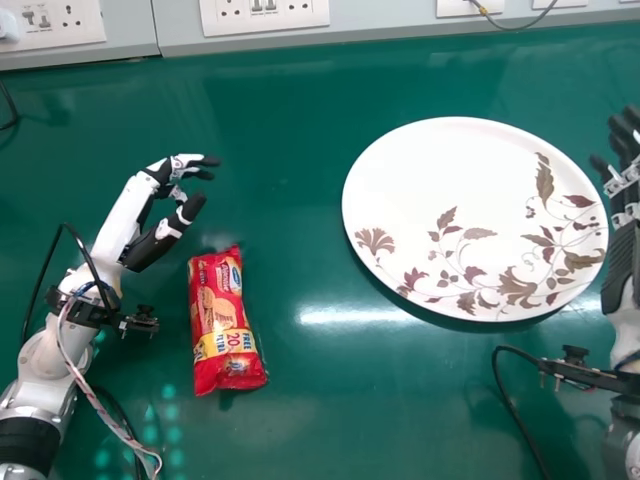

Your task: Pick up biscuit and place it in the plate

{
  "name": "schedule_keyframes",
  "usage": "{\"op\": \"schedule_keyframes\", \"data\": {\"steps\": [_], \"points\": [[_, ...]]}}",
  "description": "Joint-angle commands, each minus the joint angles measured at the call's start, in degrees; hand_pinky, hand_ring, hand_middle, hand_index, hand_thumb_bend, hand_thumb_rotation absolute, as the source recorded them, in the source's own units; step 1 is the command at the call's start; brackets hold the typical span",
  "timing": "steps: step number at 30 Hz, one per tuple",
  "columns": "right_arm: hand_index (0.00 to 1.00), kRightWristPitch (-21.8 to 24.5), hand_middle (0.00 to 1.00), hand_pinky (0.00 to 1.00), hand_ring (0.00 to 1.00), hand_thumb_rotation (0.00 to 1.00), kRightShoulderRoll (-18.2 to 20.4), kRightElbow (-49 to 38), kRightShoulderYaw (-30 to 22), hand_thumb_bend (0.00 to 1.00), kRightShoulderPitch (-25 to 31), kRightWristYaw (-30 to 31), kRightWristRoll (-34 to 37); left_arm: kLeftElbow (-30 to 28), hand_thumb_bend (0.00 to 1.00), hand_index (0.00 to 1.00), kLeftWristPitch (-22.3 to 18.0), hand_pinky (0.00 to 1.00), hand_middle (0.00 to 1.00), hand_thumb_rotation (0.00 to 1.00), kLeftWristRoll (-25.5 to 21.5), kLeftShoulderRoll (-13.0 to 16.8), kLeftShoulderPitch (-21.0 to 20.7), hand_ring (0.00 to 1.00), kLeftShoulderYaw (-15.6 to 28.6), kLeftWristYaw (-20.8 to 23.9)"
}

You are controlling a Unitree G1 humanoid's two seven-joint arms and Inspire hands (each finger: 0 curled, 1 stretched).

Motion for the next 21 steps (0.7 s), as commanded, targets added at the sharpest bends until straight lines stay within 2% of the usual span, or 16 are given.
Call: {"op": "schedule_keyframes", "data": {"steps": [1, 2, 4, 5, 7, 9, 10, 12, 14, 16, 18, 21], "points": [[0.94, 0.3, 0.96, 0.95, 0.95, 0.47, -0.5, -1.1, -0.6, 0.30, 0.8, 0.3, 0.4, 5.1, 0.94, 0.75, 0.7, 0.00, 0.81, 0.52, 0.3, -3.5, 8.7, 0.70, -0.3, 1.2], [0.94, 0.8, 0.96, 0.95, 0.95, 0.47, -0.3, -1.4, -0.6, 0.30, 0.9, 0.3, 0.4, 5.1, 0.94, 0.75, 0.6, 0.00, 0.81, 0.52, 0.1, -3.6, 8.8, 0.69, -0.3, 1.1], [0.94, 1.1, 0.96, 0.95, 0.95, 0.44, -0.2, -1.6, -0.6, 0.31, 1.2, 0.3, 0.7, 5.0, 0.93, 0.70, 0.3, 0.26, 0.77, 0.50, 0.3, -3.7, 9.1, 0.64, -0.3, 1.5], [0.94, 1.3, 0.96, 0.95, 0.95, 0.43, -0.2, -1.7, -0.6, 0.31, 1.3, 0.2, 0.5, 4.7, 0.93, 0.69, 0.3, 0.30, 0.76, 0.49, -0.4, -3.9, 9.4, 0.63, -0.5, 0.9], [0.94, 0.8, 0.96, 0.94, 0.94, 0.42, -0.3, -1.3, -0.8, 0.33, 1.3, 0.2, 0.3, 4.1, 0.96, 0.68, 0.2, 0.27, 0.77, 0.48, -2.2, -4.2, 10.1, 0.63, -0.8, -0.7], [0.93, 0.7, 0.95, 0.93, 0.94, 0.43, -0.5, -1.2, -1.0, 0.35, 1.2, 0.3, 0.1, 3.0, 0.97, 0.71, 0.6, 0.09, 0.79, 0.48, -2.8, -3.8, 11.0, 0.68, -0.9, -1.6], [0.93, 0.6, 0.95, 0.92, 0.94, 0.45, -0.7, -1.1, -1.2, 0.35, 1.1, 0.4, 0.0, 2.5, 0.99, 0.70, 0.8, 0.04, 0.78, 0.48, -3.0, -3.4, 11.4, 0.67, -0.9, -2.0], [0.92, 0.8, 0.94, 0.91, 0.93, 0.46, -1.0, -1.2, -1.4, 0.36, 1.0, 0.6, 0.2, 1.7, 1.00, 0.71, 0.8, 0.01, 0.77, 0.47, -3.9, -2.6, 11.9, 0.67, -0.8, -3.4], [0.92, 1.4, 0.94, 0.91, 0.93, 0.47, -1.1, -1.7, -1.5, 0.37, 1.1, 0.6, 0.3, 1.4, 1.00, 0.71, -0.3, 0.00, 0.78, 0.40, -4.6, -1.5, 12.2, 0.69, -0.7, -4.9], [0.92, 1.7, 0.93, 0.91, 0.92, 0.47, -1.3, -1.9, -1.7, 0.38, 1.1, 0.9, 0.4, 0.0, 1.00, 0.78, -0.1, 0.00, 0.84, 0.36, -6.2, 0.1, 12.9, 0.78, -1.0, -7.7], [0.91, 2.4, 0.93, 0.91, 0.93, 0.48, -1.5, -2.3, -1.9, 0.39, 1.0, 0.9, 0.6, -1.8, 1.00, 0.89, -1.7, 0.00, 0.92, 0.37, -7.0, 2.4, 13.4, 0.91, -1.4, -10.4], [0.92, 4.0, 0.94, 0.91, 0.93, 0.48, -1.8, -3.1, -2.1, 0.39, 0.8, 1.0, 0.9, -5.6, 1.00, 0.98, -3.0, 0.00, 0.99, 0.41, -3.0, 7.4, 14.0, 0.99, -0.8, -12.0]]}}
